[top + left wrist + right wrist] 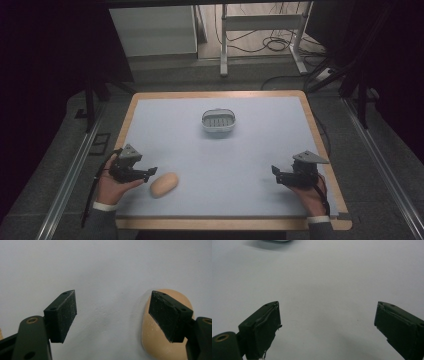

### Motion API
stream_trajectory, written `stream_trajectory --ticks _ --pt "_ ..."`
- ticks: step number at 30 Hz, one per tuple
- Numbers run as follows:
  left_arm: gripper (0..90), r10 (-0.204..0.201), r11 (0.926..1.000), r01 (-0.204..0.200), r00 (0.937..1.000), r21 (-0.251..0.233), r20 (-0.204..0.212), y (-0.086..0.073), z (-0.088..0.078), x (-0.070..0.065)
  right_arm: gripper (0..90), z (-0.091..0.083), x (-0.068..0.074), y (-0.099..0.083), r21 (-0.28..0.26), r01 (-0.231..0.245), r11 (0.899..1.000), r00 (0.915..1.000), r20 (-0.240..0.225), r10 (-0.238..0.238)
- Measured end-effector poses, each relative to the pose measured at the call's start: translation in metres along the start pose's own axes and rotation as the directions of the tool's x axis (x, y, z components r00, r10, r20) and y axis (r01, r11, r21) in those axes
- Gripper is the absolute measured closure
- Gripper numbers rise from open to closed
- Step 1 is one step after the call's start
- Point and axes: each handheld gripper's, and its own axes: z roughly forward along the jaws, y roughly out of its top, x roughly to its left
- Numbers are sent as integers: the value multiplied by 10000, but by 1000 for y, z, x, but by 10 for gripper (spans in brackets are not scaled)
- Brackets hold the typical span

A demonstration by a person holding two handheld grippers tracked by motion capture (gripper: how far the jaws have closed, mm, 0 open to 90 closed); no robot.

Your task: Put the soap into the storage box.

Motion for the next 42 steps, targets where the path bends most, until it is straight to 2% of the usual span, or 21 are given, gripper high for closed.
stream_trajectory --ticks 8,11,15,17,20,24,31,42 --pt "230 31 9999 -32 10000 110 9 1 0 1 69 0 0 -1 83 -38 10000 10000 54 37" --pt "226 -93 9999 91 9996 105 255 1 -2 2 69 2 -2 -2 125 13 9999 10000 -5 -13" --pt "226 -43 9998 35 9990 180 436 3 -5 2 70 3 -4 -3 123 -70 9999 9999 -77 71" --pt "221 -23 9995 3 9978 302 658 5 -8 1 70 4 -5 -4 194 -95 9998 9999 -121 97" --pt "214 73 9992 -99 9977 375 669 7 -14 0 71 3 -5 -4 208 -33 9998 10000 -78 34" --pt "209 58 9996 -83 9961 281 884 9 -21 -1 71 0 -6 -3 85 -75 9999 10000 -39 76" --pt "200 256 9991 -290 9937 306 1087 15 -32 -4 72 -3 -5 -3 44 -31 10000 10000 18 31" --pt "192 649 9944 -755 9885 741 1369 24 -27 -18 72 -4 -6 -4 56 -75 10000 9999 132 75"
